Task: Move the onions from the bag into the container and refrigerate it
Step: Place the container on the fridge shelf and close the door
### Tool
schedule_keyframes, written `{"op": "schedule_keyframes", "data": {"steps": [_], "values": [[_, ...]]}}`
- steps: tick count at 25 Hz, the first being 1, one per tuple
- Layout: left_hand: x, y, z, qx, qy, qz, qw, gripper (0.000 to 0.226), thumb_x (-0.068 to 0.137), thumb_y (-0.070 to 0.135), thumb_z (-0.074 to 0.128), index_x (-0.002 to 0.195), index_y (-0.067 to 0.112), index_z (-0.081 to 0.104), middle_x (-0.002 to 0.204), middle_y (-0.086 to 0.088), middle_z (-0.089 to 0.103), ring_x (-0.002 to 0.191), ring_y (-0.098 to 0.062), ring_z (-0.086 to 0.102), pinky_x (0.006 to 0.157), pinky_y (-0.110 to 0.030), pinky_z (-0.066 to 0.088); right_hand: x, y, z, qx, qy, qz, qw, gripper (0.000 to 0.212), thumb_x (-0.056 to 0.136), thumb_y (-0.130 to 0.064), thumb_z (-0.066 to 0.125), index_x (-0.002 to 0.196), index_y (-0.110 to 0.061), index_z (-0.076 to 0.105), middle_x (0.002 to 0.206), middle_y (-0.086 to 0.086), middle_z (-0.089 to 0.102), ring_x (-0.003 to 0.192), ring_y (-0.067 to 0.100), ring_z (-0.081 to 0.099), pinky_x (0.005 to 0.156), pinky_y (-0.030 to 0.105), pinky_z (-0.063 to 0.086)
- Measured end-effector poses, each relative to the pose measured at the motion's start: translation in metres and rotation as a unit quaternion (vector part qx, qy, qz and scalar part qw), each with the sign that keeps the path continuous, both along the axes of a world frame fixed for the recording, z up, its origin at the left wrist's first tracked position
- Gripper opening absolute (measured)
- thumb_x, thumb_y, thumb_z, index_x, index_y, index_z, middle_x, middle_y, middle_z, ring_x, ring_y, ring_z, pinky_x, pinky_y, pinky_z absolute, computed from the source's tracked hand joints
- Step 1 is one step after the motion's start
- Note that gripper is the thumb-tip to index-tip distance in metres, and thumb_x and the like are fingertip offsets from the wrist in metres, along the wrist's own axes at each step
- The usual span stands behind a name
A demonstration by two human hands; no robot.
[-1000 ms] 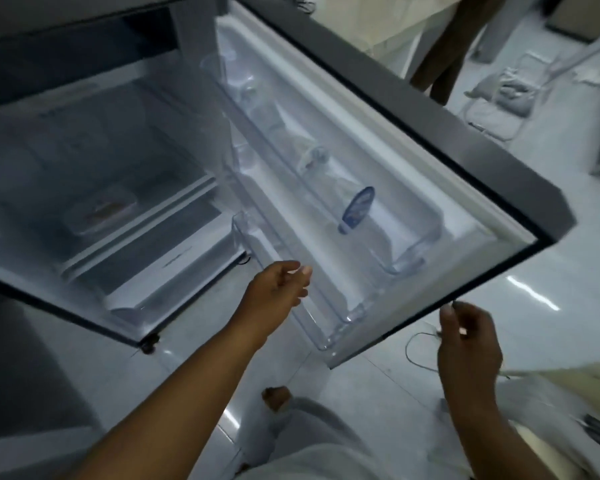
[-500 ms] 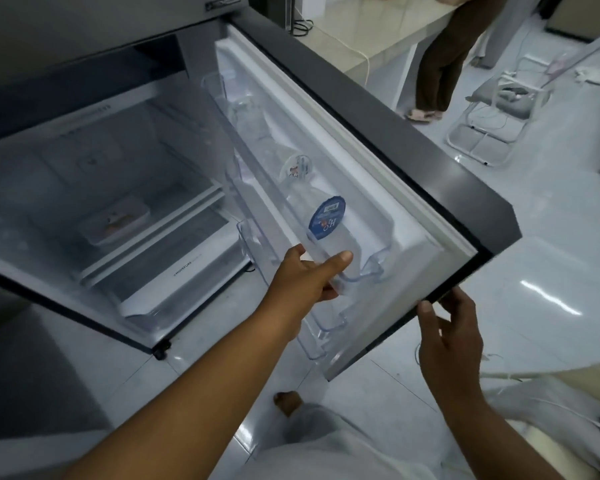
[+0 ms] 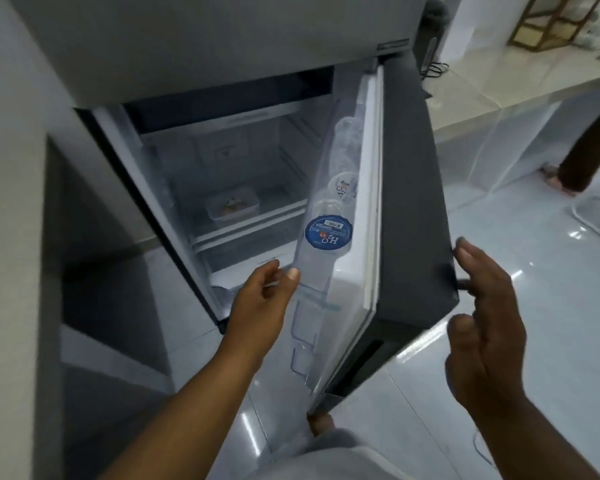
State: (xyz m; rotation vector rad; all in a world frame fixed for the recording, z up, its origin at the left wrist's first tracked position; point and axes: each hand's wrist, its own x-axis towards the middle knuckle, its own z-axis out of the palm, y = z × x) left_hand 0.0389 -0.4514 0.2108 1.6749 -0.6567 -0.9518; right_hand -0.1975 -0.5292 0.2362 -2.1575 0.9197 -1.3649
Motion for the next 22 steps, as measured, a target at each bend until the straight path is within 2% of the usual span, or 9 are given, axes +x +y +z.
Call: {"op": "schedule_keyframes", "data": {"steps": [2,4,6,9,11,12,15,18,22], "values": [[0.017,0.024,0.004,-0.033,-0.034,0.047,0.998,0.074,0.067,0.076,0.047,0.132,0.042,0.048,0.12,0.025,0.055,0.111,-0.003,0.055,0.087,-0.025,0.045,0.035,-0.008,0.014,-0.059,0.057,0.055,0.995,0.058,0.1,-0.051,0.03,0.13,-0.006,0.052,0.141,0.012,0.05,0.136,0.024,0.044,0.109,0.033,0.039],[0.03,0.046,0.009,-0.064,-0.045,0.061,0.995,0.069,0.069,0.076,0.047,0.132,0.047,0.048,0.12,0.03,0.052,0.109,0.006,0.054,0.081,-0.013,0.044,0.07,-0.009,0.017,-0.094,0.09,0.087,0.988,0.058,0.1,-0.05,0.03,0.125,-0.006,0.058,0.137,0.009,0.054,0.136,0.023,0.044,0.109,0.041,0.039],[0.038,0.061,0.012,-0.087,-0.048,0.052,0.994,0.065,0.073,0.077,0.047,0.131,0.049,0.046,0.127,0.027,0.052,0.109,0.016,0.053,0.07,-0.003,0.047,0.102,-0.007,0.015,-0.106,0.102,0.107,0.983,0.056,0.099,-0.049,0.032,0.128,-0.008,0.057,0.14,0.006,0.052,0.138,0.021,0.041,0.11,0.045,0.038],[0.045,0.075,0.012,-0.095,-0.049,0.042,0.993,0.058,0.076,0.077,0.042,0.13,0.058,0.04,0.136,0.029,0.046,0.109,0.029,0.044,0.072,0.006,0.04,0.154,-0.002,0.01,-0.109,0.131,0.136,0.976,0.055,0.097,-0.05,0.036,0.137,-0.014,0.047,0.149,0.004,0.045,0.145,0.02,0.032,0.113,0.052,0.032],[0.055,0.076,0.013,-0.104,-0.055,0.04,0.992,0.046,0.08,0.072,0.04,0.125,0.07,0.031,0.132,0.043,0.038,0.113,0.032,0.037,0.079,0.003,0.039,0.187,-0.001,0.008,-0.114,0.142,0.147,0.972,0.056,0.097,-0.05,0.034,0.141,-0.016,0.04,0.152,0.006,0.042,0.147,0.02,0.026,0.113,0.059,0.028],[0.062,0.074,0.012,-0.108,-0.056,0.048,0.991,0.045,0.082,0.069,0.039,0.126,0.072,0.027,0.134,0.046,0.035,0.117,0.031,0.034,0.088,-0.001,0.036,0.202,-0.002,0.007,-0.118,0.147,0.155,0.97,0.056,0.098,-0.048,0.034,0.143,-0.016,0.037,0.153,0.006,0.039,0.148,0.02,0.022,0.114,0.06,0.026],[0.094,0.066,0.004,-0.095,-0.061,0.093,0.989,0.07,0.082,0.071,0.034,0.147,0.052,0.015,0.159,0.025,0.017,0.143,0.005,0.017,0.115,-0.028,0.021,0.246,-0.007,0.002,-0.136,0.181,0.179,0.957,0.061,0.098,-0.048,0.033,0.149,-0.014,0.028,0.159,0.005,0.028,0.151,0.019,0.011,0.12,0.055,0.016],[0.124,0.049,-0.002,-0.078,-0.062,0.113,0.989,0.088,0.072,0.084,0.031,0.149,0.049,0.007,0.162,0.023,0.004,0.148,-0.002,0.008,0.113,-0.029,0.014,0.286,-0.018,-0.002,-0.161,0.213,0.189,0.945,0.065,0.099,-0.051,0.03,0.153,-0.015,0.02,0.163,0.003,0.018,0.152,0.018,0.004,0.123,0.049,0.009],[0.167,0.026,-0.004,-0.083,-0.026,0.148,0.985,0.099,0.063,0.092,0.033,0.149,0.05,0.008,0.162,0.019,0.011,0.141,0.003,0.013,0.115,-0.03,0.015,0.335,-0.033,-0.004,-0.187,0.238,0.203,0.931,0.069,0.099,-0.048,0.034,0.154,-0.011,0.014,0.165,0.005,0.011,0.152,0.021,-0.001,0.122,0.053,0.008]]}}
